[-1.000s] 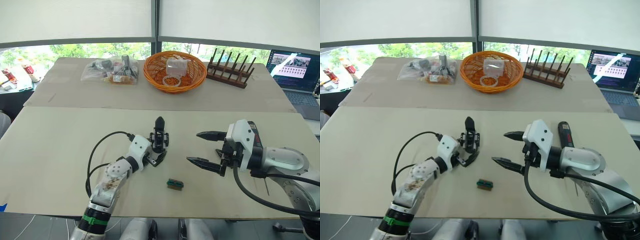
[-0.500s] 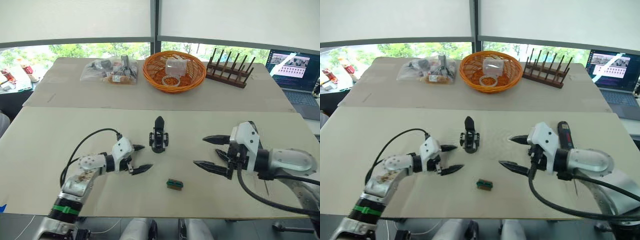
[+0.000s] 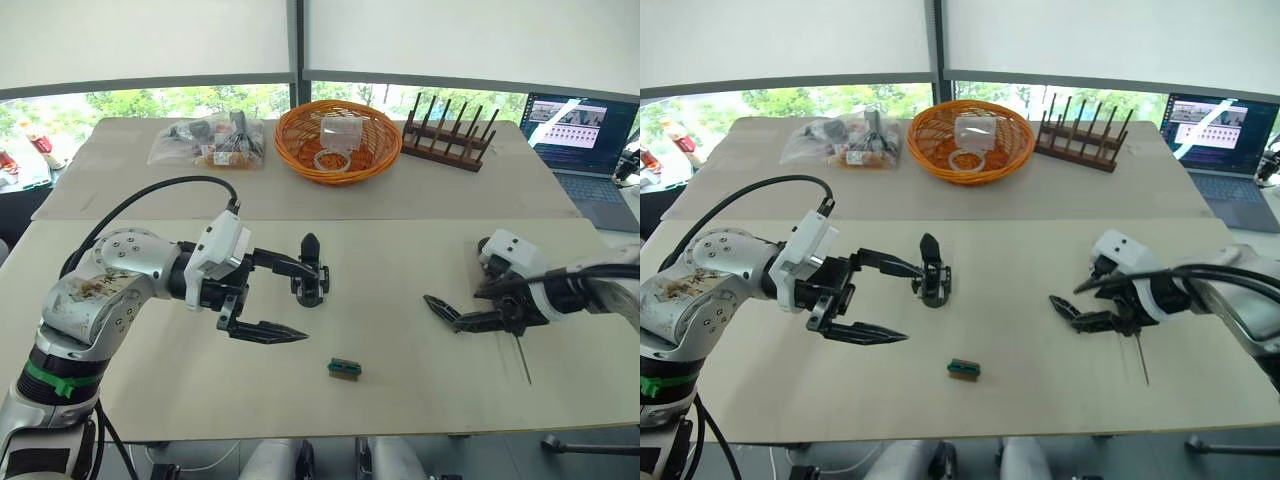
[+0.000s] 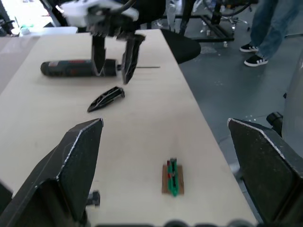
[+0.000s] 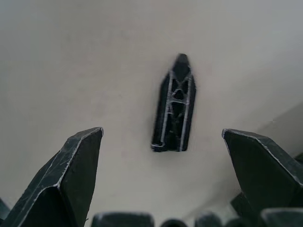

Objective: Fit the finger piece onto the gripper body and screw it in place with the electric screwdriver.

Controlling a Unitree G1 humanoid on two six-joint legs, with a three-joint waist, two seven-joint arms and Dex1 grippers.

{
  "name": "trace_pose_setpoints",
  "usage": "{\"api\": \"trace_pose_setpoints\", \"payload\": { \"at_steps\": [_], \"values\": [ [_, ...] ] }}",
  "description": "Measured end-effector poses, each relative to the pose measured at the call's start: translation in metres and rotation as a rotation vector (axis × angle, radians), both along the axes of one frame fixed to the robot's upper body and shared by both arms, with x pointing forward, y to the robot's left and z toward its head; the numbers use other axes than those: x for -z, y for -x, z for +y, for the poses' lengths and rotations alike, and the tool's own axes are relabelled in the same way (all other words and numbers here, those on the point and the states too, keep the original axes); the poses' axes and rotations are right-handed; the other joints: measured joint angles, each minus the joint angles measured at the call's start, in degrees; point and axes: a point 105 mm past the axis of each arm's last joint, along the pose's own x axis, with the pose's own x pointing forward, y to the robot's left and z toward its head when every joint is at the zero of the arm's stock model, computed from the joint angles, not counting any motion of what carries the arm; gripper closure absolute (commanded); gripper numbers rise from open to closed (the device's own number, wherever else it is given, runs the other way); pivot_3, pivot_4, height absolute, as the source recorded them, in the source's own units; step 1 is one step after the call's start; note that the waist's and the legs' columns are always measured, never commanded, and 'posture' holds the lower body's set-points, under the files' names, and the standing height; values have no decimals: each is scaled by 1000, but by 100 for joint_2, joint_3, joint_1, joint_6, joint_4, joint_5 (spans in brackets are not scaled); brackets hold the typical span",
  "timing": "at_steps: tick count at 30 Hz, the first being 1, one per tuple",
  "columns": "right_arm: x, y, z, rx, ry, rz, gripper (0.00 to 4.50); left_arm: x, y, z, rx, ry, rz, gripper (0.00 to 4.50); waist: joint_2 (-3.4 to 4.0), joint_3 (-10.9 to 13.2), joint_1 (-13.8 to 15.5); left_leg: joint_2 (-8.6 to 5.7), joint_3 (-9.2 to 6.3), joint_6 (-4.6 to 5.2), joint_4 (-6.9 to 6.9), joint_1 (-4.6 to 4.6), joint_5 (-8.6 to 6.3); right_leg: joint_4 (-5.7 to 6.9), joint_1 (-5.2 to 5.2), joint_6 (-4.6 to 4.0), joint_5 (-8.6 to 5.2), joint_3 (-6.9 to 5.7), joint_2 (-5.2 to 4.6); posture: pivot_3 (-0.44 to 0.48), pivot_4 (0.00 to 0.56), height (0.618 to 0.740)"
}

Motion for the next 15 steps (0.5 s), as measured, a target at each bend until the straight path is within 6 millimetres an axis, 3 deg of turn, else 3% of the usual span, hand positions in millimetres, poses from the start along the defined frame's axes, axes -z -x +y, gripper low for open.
{"api": "trace_pose_setpoints", "payload": {
  "at_steps": [3,7,12,14,15],
  "values": [
    [12,-9,0,7,24,58,0,-2,4,-7,23,11,-22,38,1,1,7,0,0,-5,0,-2,-2,0,0,0,0,-2,-1,0,150,740],
    [27,-12,5,-15,44,139,1197,-5,4,-11,13,35,-35,0,2,2,43,-2,-1,-9,5,-4,-4,-1,4,1,0,-7,-3,0,150,740],
    [30,-12,4,-75,92,144,2987,-8,-2,-12,-22,49,-44,0,2,2,54,-3,-1,-24,5,2,-9,0,8,3,-1,-11,2,0,150,740],
    [31,-11,5,-119,98,133,3395,-7,-8,-10,-58,56,-27,0,3,2,51,-2,-1,-28,4,3,-7,1,8,3,-1,-12,6,0,150,740],
    [30,-11,5,-149,107,115,3394,-6,-13,-9,-87,67,-9,0,3,3,52,-2,-1,-31,4,4,-6,2,8,3,-2,-13,6,0,150,740]
  ]
}}
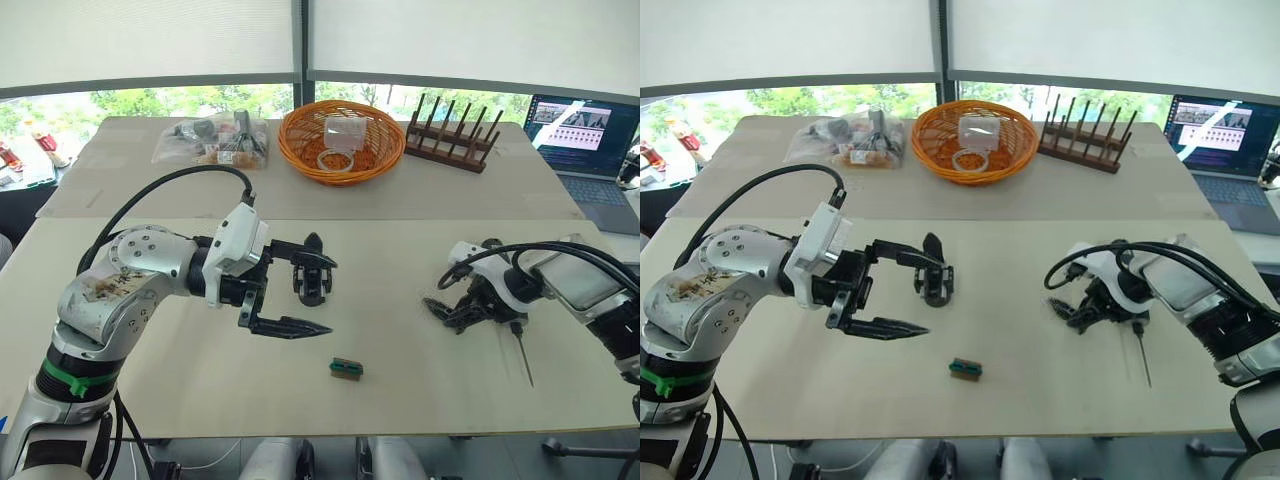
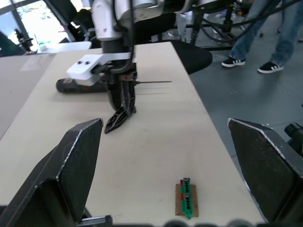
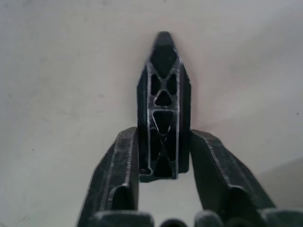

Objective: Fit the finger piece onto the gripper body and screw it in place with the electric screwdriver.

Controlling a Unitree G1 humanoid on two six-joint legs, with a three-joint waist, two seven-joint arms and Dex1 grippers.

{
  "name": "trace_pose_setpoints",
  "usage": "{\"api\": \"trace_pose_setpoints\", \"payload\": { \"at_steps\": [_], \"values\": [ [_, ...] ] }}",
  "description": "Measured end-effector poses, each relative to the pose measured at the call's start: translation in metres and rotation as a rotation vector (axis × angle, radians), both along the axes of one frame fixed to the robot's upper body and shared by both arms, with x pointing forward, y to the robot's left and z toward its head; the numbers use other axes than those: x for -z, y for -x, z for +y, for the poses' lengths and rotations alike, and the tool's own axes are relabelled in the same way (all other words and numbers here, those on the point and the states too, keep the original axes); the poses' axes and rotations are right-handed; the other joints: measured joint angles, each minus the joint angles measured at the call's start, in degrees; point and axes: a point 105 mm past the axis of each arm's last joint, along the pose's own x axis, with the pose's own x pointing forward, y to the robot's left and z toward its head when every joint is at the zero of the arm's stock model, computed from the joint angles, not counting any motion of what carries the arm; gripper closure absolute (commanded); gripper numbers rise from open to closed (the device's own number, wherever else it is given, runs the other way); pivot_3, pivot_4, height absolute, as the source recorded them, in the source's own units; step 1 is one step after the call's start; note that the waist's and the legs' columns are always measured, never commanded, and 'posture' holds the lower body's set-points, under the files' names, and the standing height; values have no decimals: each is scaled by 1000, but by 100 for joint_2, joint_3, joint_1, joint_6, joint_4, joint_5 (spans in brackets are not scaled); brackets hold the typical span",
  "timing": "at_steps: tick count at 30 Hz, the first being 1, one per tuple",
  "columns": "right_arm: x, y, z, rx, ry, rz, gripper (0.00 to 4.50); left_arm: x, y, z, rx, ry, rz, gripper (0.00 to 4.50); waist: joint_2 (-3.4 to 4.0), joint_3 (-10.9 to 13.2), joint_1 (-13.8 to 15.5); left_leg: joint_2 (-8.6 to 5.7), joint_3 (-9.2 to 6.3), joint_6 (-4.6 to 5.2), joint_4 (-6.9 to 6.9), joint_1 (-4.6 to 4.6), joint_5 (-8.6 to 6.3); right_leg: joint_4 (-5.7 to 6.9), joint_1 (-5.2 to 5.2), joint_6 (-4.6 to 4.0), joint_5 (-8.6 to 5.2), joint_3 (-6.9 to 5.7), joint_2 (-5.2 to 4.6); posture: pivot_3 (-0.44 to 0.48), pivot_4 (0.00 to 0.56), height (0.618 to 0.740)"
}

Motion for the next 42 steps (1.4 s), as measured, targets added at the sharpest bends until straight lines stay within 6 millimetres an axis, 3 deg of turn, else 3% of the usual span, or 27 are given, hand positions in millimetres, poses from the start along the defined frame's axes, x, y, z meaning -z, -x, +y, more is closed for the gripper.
{"api": "trace_pose_setpoints", "payload": {
  "at_steps": [3,7,13,15,18,22,36,39,41,42],
  "values": [
    [-23,-10,6,-102,-15,-162,3394,-6,-27,7,-155,93,49,0,7,5,2,-1,0,-6,1,0,3,2,-1,1,0,-2,1,0,150,740],
    [-84,-33,31,-126,-133,-526,3394,-25,-69,7,-404,294,178,0,6,4,13,1,-9,-11,0,5,5,3,4,1,0,-1,7,0,150,740],
    [-125,-45,91,-139,-327,-833,3394,-44,-86,-20,-484,518,394,0,5,4,13,-1,-11,-26,-5,11,14,7,4,-2,2,-15,45,0,150,740],
    [-133,-45,101,-135,-359,-875,3394,-44,-91,-23,-513,544,424,0,6,4,15,-1,-11,-35,-10,16,18,7,7,-3,2,-18,47,0,150,740],
    [-149,-43,118,-112,-446,-936,3394,-42,-105,-22,-607,634,496,878,5,4,12,-1,-11,-42,-12,24,21,7,13,-5,3,-17,52,0,150,740],
    [-156,-35,129,-122,-497,-951,3394,-44,-105,-18,-626,639,493,2787,6,4,2,-1,-11,-43,-19,30,22,12,12,-8,3,-15,62,0,150,740],
    [-156,-17,146,-144,-611,-876,3394,-49,-98,-27,-568,691,546,2846,6,4,-25,-2,-10,-44,-22,40,21,11,18,-11,2,-12,66,0,150,740],
    [-156,-16,146,-132,-617,-873,3394,-51,-97,-29,-556,700,552,3678,6,4,-27,-2,-10,-44,-23,41,21,11,18,-11,1,-12,67,0,150,740],
    [-156,-17,146,-118,-618,-876,3394,-54,-96,-32,-541,710,563,4500,6,4,-24,-3,-10,-44,-23,41,21,11,19,-11,1,-12,66,0,150,740],
    [-157,-17,146,-114,-617,-878,3394,-54,-97,-32,-544,711,565,4500,6,4,-26,-3,-10,-44,-23,41,21,11,19,-11,1,-12,67,0,150,740]
  ]
}}
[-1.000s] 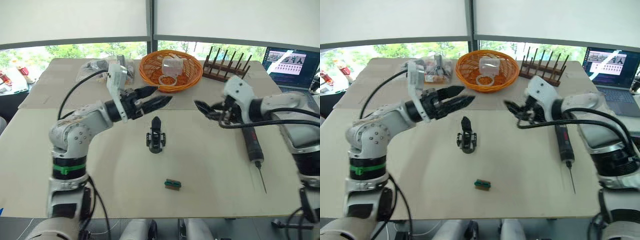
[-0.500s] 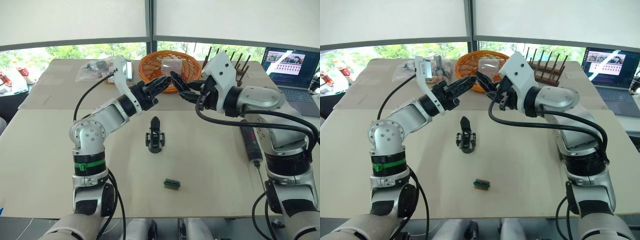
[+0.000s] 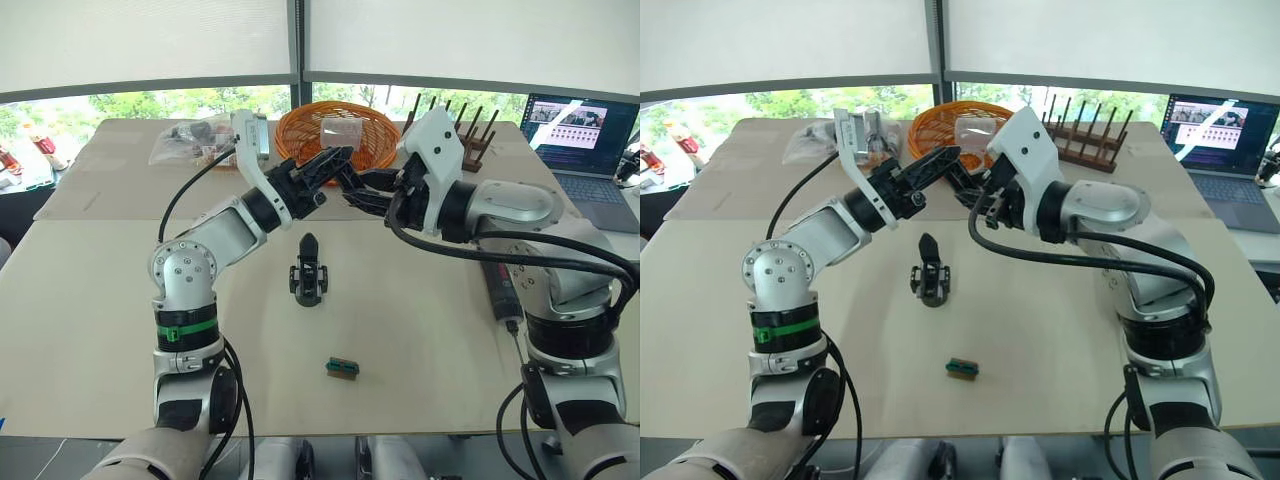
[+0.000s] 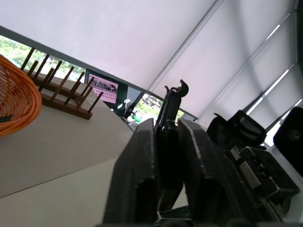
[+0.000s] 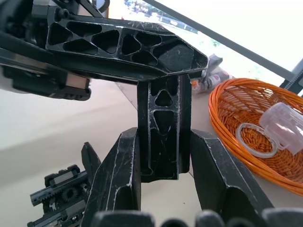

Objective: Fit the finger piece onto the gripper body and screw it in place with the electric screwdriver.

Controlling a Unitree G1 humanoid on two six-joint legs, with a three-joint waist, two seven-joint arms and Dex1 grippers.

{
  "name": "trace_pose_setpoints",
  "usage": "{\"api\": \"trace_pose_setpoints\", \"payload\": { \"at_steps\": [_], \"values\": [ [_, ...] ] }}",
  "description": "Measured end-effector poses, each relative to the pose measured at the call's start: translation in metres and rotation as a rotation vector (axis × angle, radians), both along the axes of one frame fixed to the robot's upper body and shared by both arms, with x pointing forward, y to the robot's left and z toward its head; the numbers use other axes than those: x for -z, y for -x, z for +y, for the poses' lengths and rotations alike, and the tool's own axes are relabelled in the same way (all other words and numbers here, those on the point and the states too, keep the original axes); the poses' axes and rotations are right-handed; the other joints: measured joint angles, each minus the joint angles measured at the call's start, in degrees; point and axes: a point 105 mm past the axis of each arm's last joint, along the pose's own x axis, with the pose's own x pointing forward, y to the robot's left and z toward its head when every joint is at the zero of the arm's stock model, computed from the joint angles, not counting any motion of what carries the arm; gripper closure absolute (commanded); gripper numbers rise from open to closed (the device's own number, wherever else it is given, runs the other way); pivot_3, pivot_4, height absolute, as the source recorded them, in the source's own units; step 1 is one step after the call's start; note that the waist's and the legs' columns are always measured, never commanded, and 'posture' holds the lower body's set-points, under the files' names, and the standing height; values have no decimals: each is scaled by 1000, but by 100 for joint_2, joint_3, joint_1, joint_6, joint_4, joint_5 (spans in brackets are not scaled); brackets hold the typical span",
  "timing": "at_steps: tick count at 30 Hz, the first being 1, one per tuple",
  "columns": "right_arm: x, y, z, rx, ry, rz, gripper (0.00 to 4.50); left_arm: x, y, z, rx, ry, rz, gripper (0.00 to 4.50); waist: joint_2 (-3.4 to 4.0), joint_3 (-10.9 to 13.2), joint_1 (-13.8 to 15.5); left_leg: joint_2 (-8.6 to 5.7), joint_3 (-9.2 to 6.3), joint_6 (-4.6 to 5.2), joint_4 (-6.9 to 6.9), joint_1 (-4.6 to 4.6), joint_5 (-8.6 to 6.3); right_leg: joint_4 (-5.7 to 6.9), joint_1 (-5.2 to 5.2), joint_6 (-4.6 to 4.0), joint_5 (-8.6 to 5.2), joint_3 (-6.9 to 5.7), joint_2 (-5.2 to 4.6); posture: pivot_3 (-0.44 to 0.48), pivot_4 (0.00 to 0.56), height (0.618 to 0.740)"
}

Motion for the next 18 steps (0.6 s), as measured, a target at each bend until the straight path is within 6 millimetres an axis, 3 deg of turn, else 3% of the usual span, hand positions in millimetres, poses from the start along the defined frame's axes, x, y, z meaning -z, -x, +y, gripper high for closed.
{"api": "trace_pose_setpoints", "payload": {
  "at_steps": [8,10,14,18],
  "values": [
    [1,1,-2,14,4,-7,3394,1,0,-2,8,3,7,4500,0,0,-12,-1,1,-1,-5,2,0,-1,0,-1,-1,1,1,0,150,740],
    [2,3,-4,11,16,-6,2359,1,0,-3,28,-18,-2,4500,0,0,-14,-1,2,-1,-5,2,0,-1,-1,-1,-1,1,1,0,150,740],
    [-3,15,-6,-103,24,40,1018,-3,3,7,79,-122,-78,4500,0,0,-58,-2,6,-3,-15,6,2,-2,-1,-3,-2,1,7,0,150,740],
    [-20,33,-12,-320,-35,241,1018,-7,25,6,306,-259,-196,4500,1,1,-90,-2,7,-6,-33,15,9,-12,8,-9,-5,-7,5,0,150,740]
  ]
}}
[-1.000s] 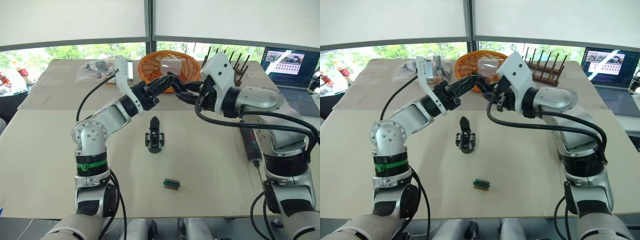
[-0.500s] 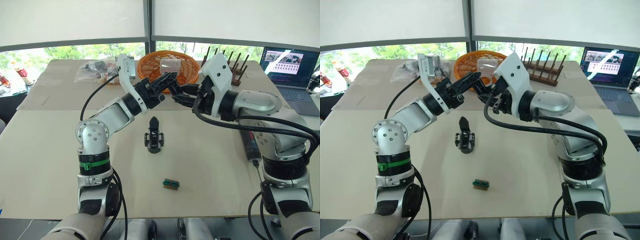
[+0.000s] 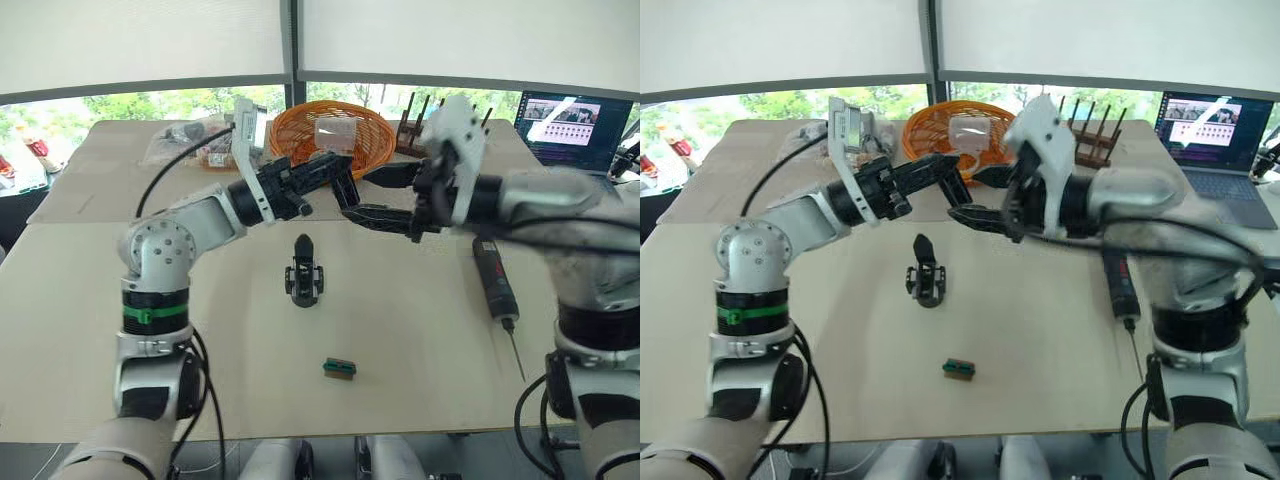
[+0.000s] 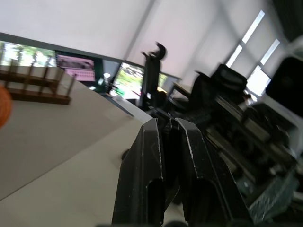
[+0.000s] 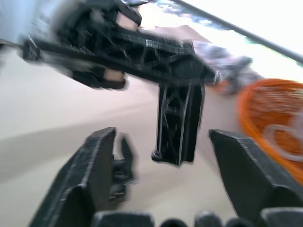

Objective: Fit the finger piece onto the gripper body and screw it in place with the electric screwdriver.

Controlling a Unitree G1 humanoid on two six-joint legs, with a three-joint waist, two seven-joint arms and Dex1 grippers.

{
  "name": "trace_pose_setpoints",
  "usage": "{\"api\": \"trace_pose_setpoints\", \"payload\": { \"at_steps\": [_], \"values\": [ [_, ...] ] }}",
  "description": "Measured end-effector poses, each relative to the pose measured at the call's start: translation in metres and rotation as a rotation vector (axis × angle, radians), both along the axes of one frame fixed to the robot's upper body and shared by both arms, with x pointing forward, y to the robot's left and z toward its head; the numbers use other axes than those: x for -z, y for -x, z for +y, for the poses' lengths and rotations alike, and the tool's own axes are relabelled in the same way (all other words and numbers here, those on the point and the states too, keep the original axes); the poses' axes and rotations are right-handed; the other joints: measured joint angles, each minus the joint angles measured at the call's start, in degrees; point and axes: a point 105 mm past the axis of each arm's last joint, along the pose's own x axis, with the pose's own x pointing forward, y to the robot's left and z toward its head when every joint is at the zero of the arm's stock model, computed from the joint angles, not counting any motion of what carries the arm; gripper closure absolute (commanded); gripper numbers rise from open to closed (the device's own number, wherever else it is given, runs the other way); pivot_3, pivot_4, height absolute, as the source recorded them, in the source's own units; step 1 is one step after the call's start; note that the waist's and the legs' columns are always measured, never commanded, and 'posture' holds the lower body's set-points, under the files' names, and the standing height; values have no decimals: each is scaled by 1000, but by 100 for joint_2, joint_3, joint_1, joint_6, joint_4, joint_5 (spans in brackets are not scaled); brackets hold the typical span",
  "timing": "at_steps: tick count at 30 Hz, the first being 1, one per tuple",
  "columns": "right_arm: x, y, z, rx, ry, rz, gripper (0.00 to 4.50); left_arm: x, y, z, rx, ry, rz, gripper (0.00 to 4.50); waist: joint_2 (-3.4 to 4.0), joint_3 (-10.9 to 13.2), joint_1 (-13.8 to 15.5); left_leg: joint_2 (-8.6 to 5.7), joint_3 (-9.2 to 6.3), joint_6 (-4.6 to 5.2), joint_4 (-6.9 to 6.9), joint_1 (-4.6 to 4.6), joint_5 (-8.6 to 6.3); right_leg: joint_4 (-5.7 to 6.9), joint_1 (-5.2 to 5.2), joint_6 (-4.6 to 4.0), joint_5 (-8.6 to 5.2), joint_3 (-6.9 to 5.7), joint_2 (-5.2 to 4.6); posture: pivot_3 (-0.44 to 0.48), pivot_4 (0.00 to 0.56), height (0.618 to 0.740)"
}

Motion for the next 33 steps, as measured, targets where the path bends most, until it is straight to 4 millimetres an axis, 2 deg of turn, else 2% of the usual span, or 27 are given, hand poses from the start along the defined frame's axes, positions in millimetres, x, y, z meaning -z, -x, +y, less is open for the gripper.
{"api": "trace_pose_setpoints", "payload": {
  "at_steps": [3,6,9,12,20,24,30,31,33],
  "values": [
    [-1,7,-1,-124,-47,163,1018,-3,12,1,159,-66,-18,4500,0,0,-16,1,0,3,-4,4,2,0,2,-2,-1,2,-3,0,150,740],
    [-1,3,3,-159,-77,251,1018,-8,18,-1,241,-93,-41,4500,0,0,-14,3,0,0,-4,4,1,5,-4,-3,-2,8,-12,0,150,740],
    [-2,0,11,-185,-85,275,1832,-9,17,-3,268,-106,-41,4500,0,0,-9,3,-1,0,-5,1,1,8,-11,-4,-2,10,-15,0,150,740],
    [2,1,18,-203,-68,287,2889,-7,14,-3,273,-97,-21,4500,0,0,-5,2,-1,2,-5,-5,2,9,-18,-4,-2,10,-17,0,150,740],
    [0,0,22,-212,-56,225,2889,-9,14,0,286,-83,-9,4500,0,0,-10,2,-1,-3,-4,-8,1,14,-24,-5,-2,11,-17,0,150,740],
    [1,0,22,-218,-46,204,4049,-9,15,1,294,-79,-7,4500,0,0,-6,1,-1,-4,-4,-8,1,13,-24,-5,-2,11,-19,0,150,740],
    [1,1,23,-239,-47,183,4141,-10,16,1,308,-83,-16,4500,0,0,-10,2,-1,-3,-4,-8,1,14,-24,-5,-2,10,-18,0,150,740],
    [2,1,23,-243,-44,180,4141,-9,16,2,305,-100,-29,3525,0,0,-11,2,-1,-4,-4,-8,1,13,-24,-5,-2,11,-17,0,150,740],
    [7,3,24,-257,-21,166,4141,-5,15,6,281,-160,-86,2729,1,0,-16,1,0,-5,-6,-7,1,14,-25,-5,-2,12,-17,0,150,740]
  ]
}}
